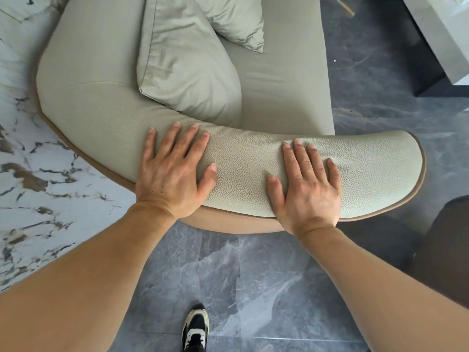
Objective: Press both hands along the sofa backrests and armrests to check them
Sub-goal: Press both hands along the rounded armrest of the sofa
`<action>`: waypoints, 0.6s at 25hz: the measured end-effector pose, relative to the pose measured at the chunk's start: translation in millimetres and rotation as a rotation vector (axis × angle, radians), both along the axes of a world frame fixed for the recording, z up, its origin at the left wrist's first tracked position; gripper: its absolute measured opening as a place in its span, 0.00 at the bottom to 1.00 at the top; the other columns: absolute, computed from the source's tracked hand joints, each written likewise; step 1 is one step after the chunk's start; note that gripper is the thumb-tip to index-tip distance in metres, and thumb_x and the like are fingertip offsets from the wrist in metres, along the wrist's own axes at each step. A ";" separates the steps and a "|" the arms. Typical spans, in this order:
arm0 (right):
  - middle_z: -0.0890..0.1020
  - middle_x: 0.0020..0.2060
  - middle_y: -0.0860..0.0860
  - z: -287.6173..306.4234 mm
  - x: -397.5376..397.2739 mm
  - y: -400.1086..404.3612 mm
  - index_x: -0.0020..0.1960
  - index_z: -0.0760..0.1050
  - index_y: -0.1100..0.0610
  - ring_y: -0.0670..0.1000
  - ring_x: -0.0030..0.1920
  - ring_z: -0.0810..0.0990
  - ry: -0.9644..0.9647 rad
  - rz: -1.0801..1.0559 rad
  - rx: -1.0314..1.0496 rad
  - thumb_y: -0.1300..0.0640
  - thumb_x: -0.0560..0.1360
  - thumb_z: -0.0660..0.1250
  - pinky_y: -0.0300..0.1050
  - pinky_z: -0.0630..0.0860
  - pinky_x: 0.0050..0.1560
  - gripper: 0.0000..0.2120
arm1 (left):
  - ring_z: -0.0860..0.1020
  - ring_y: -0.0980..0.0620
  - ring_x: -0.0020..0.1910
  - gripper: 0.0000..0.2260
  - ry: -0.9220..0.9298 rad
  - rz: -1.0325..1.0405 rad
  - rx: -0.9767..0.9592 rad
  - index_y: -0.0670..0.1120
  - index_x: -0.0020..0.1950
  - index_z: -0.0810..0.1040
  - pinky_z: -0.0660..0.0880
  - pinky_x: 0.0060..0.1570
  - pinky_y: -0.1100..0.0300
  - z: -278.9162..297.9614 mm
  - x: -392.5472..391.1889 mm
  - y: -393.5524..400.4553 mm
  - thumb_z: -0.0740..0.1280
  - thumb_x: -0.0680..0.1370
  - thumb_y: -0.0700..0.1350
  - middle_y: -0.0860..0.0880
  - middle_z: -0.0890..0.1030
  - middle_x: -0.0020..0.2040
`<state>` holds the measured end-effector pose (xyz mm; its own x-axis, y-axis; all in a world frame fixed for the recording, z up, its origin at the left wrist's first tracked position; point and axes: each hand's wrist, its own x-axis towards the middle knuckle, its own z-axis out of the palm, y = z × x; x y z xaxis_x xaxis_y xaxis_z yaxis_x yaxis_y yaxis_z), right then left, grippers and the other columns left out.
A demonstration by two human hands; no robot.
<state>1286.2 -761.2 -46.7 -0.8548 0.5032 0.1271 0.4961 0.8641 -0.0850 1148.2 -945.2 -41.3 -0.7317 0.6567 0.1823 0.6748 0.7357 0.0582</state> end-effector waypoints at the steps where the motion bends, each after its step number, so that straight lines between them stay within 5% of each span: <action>1: 0.64 0.75 0.52 -0.2 -5.3 3.0 0.76 0.59 0.53 0.55 0.76 0.58 0.008 0.000 0.001 0.38 0.77 0.45 0.60 0.51 0.74 0.33 | 0.64 0.41 0.74 0.28 0.004 0.001 0.005 0.46 0.72 0.68 0.53 0.72 0.36 -0.6 -5.6 3.3 0.53 0.76 0.58 0.45 0.70 0.73; 15: 0.66 0.74 0.53 1.6 -19.2 13.2 0.75 0.61 0.54 0.56 0.75 0.61 0.015 0.003 0.008 0.38 0.77 0.46 0.62 0.55 0.72 0.32 | 0.64 0.41 0.73 0.28 0.003 -0.004 -0.007 0.45 0.72 0.68 0.54 0.72 0.35 0.9 -19.8 13.5 0.53 0.76 0.58 0.45 0.70 0.73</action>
<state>1267.0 -748.0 -45.2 -0.8541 0.4998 0.1440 0.4924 0.8661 -0.0858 1128.4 -931.8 -40.4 -0.7284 0.6610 0.1803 0.6780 0.7333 0.0508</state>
